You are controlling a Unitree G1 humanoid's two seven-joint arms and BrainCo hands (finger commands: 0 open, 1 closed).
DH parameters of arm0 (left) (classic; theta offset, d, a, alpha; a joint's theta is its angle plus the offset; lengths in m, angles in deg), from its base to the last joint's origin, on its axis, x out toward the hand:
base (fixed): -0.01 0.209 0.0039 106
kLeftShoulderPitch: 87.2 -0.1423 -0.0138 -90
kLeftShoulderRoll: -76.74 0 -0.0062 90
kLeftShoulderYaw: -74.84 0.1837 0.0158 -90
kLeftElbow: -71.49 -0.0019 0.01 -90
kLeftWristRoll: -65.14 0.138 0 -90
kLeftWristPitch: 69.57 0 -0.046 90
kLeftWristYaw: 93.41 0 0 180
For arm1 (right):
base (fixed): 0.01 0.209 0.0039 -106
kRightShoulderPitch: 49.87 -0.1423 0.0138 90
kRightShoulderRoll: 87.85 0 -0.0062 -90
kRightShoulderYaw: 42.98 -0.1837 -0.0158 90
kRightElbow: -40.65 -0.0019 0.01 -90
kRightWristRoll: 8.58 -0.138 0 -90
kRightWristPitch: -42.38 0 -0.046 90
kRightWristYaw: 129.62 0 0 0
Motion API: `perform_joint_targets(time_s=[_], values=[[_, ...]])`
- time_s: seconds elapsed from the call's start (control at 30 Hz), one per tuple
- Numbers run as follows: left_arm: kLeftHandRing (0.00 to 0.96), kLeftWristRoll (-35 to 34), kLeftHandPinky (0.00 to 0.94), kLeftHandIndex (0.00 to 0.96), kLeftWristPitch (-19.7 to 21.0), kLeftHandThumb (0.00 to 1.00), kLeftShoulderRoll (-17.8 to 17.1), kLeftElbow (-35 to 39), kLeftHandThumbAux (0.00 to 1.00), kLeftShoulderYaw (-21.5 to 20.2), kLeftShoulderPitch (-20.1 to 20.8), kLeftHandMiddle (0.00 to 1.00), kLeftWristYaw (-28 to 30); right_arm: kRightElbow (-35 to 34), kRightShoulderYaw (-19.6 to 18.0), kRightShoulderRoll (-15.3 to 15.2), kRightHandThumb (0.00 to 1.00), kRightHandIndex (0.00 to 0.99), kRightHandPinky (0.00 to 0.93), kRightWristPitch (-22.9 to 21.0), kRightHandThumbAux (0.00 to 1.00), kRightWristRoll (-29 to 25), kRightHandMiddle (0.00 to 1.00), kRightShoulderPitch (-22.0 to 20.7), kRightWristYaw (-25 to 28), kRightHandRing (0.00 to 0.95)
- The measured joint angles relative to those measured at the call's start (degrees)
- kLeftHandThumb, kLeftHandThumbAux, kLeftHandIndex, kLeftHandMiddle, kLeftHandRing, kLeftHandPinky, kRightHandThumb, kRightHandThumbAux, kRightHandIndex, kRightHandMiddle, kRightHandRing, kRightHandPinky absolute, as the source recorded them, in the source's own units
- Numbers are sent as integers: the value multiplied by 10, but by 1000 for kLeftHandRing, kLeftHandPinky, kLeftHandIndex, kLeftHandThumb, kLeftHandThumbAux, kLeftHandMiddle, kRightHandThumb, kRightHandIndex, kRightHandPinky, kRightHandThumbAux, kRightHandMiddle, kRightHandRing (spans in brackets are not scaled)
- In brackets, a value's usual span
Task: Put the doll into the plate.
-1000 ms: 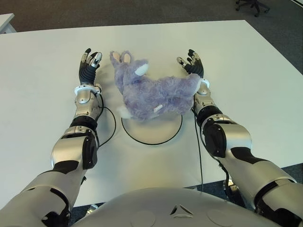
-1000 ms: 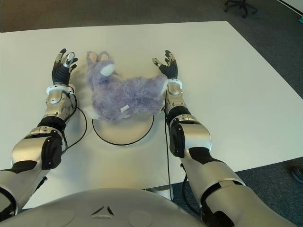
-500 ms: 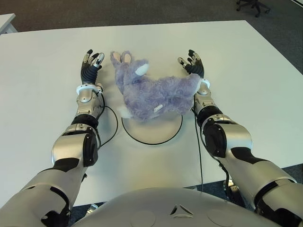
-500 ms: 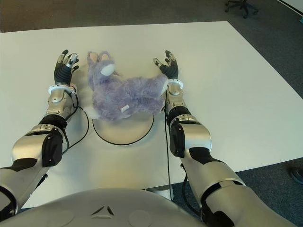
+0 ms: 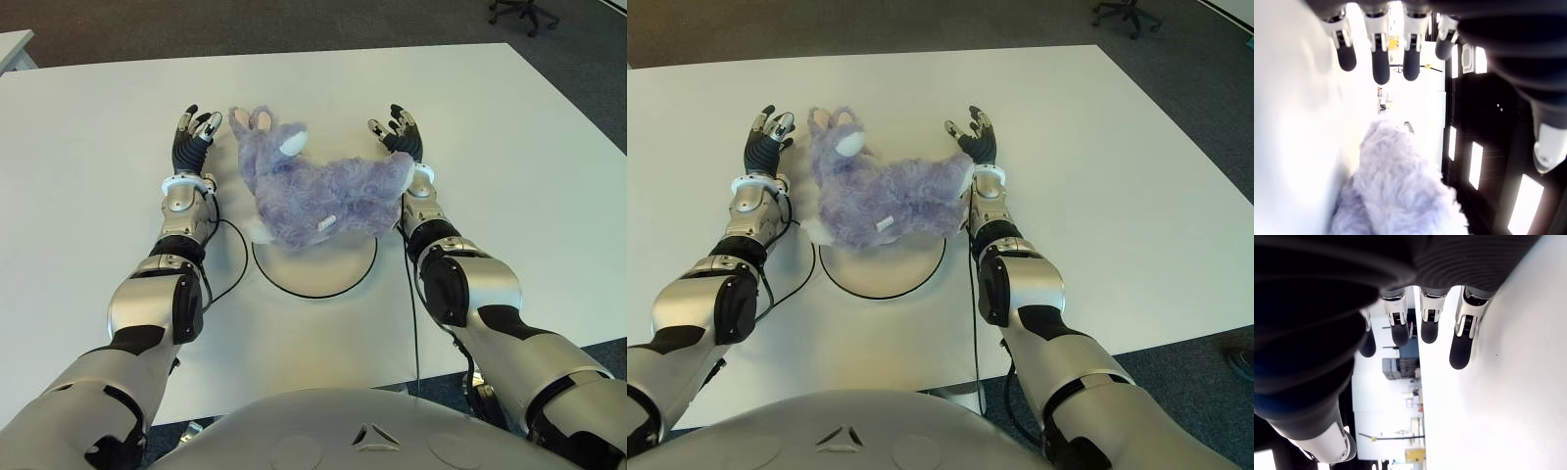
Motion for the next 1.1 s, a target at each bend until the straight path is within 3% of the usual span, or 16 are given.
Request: perform_joint_targets(time_s=[1.1], values=[[151, -1, 101, 29, 22, 0, 0, -8, 524, -4, 3, 171, -4, 2, -1, 1, 296, 78, 1, 0, 764, 0, 17, 1, 0, 0]])
